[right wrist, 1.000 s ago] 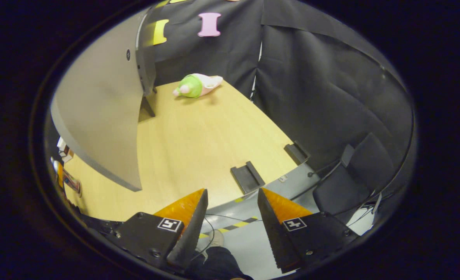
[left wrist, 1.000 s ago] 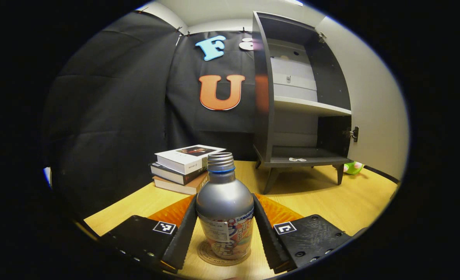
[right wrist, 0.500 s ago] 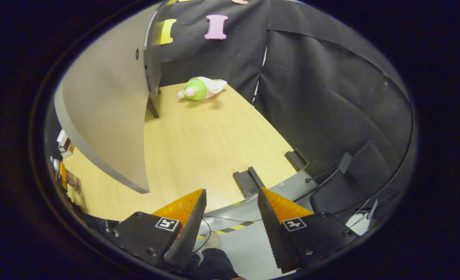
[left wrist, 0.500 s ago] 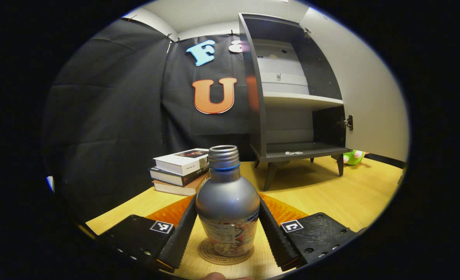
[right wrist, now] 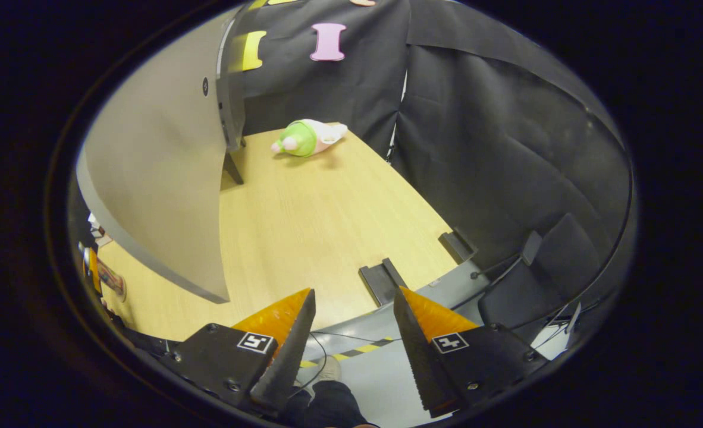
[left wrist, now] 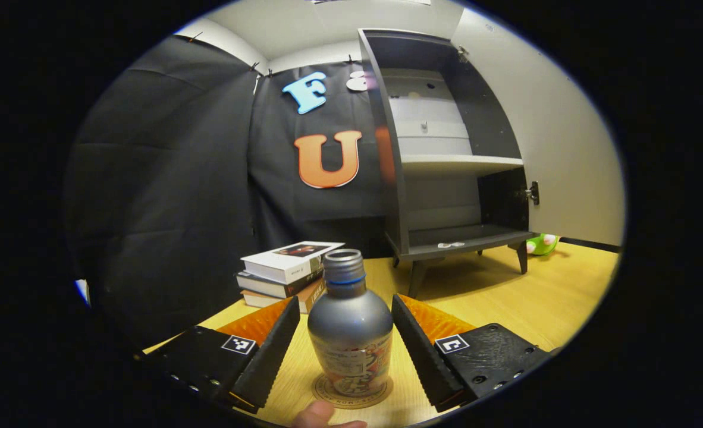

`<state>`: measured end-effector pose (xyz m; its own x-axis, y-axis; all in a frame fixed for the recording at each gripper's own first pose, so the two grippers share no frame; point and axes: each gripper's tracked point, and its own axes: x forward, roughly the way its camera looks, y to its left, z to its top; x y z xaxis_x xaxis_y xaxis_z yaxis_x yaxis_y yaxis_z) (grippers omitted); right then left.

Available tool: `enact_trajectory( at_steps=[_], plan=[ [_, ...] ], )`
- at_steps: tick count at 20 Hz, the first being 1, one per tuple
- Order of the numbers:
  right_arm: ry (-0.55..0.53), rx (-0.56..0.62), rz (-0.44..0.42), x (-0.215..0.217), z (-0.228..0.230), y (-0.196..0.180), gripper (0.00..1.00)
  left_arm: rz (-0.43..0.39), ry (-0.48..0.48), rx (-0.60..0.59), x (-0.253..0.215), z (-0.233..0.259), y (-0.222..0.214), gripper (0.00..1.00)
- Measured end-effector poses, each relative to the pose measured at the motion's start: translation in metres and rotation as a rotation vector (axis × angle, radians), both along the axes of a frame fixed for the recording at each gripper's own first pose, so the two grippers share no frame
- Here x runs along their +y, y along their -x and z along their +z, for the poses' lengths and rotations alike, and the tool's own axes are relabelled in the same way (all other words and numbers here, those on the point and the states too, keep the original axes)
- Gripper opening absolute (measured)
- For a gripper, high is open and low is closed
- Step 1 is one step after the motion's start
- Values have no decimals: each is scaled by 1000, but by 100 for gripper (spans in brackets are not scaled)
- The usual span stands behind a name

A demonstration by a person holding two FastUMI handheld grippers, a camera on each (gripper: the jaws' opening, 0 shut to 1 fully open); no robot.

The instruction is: Open the cabinet door with the right hand, grasp the bottle in the cabinet with the left hand and place it on the coaster, then close the cabinet door with the right hand.

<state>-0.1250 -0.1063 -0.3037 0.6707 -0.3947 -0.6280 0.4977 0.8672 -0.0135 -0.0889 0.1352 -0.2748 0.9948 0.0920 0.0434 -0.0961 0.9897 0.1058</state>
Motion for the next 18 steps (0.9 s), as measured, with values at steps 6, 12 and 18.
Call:
enact_trajectory(
  at_steps=[6, 12, 18],
  plan=[
    [6, -45, -14, -15, 9, 6, 82, -24, -66, -31, -9, 41, 19, 93],
    [-25, -135, -35, -32, 32, 1, 82, 39, -99, -36, -2, 94, 36, 96],
    [-10, -344, -15, -44, 115, -28, 81, 17, -63, -43, -26, 182, 34, 96]
  ],
)
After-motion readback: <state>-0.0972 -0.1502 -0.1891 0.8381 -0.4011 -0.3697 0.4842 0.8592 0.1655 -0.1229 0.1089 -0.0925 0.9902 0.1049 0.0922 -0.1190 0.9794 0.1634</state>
